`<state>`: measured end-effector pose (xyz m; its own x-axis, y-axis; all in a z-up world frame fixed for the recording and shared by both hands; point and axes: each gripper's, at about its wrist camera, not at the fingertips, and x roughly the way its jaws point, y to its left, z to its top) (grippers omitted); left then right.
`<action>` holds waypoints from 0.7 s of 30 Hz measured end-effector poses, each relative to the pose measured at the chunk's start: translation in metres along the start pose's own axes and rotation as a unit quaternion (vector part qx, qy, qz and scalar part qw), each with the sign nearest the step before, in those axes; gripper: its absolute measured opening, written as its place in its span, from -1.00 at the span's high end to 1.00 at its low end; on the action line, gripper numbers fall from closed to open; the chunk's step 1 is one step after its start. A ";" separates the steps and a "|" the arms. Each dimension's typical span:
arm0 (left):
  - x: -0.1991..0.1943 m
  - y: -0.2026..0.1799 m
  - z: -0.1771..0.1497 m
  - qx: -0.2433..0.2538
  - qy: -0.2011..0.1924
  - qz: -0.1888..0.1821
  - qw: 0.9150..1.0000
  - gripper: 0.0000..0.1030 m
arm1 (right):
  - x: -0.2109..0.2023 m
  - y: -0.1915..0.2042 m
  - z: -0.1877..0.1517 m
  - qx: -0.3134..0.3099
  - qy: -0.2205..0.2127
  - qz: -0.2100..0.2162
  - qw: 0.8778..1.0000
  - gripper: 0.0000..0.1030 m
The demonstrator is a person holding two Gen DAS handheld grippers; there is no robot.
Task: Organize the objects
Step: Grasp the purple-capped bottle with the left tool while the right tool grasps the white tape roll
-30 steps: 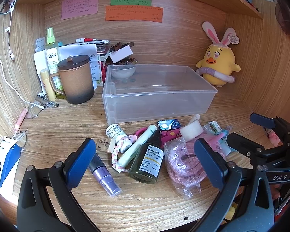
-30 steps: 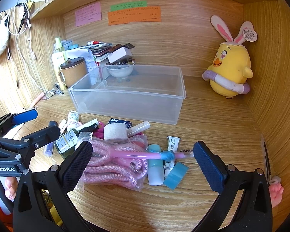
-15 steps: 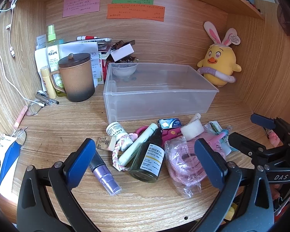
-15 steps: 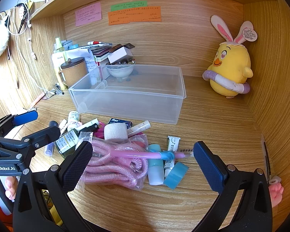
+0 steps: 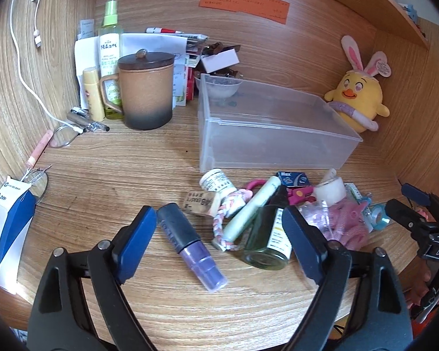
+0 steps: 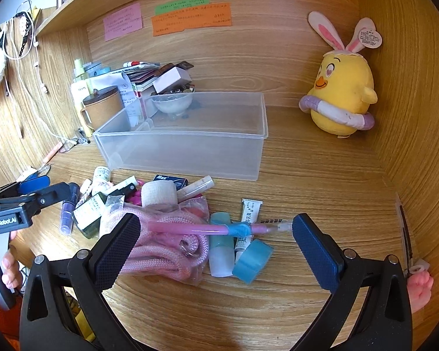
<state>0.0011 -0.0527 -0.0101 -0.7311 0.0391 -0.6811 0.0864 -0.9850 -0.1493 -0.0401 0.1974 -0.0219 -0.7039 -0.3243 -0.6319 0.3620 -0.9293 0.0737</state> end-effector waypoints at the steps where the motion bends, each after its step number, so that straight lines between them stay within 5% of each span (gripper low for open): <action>1: 0.003 0.005 0.002 -0.004 0.004 0.003 1.000 -0.66 | 0.001 -0.003 0.001 0.003 0.001 0.001 1.000 -0.97; 17: 0.027 0.038 -0.016 -0.037 0.071 0.027 0.996 -0.16 | 0.048 0.036 0.016 -0.041 0.036 0.072 0.996 -0.39; 21: 0.027 0.041 -0.018 -0.043 0.079 0.021 0.996 0.18 | 0.063 0.043 0.019 -0.046 0.053 0.086 0.994 -0.18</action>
<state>-0.0026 -0.0885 -0.0478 -0.6112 0.0299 -0.7909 0.1774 -0.9687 -0.1737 -0.0806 0.1332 -0.0442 -0.5606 -0.4522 -0.6937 0.5291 -0.8400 0.1201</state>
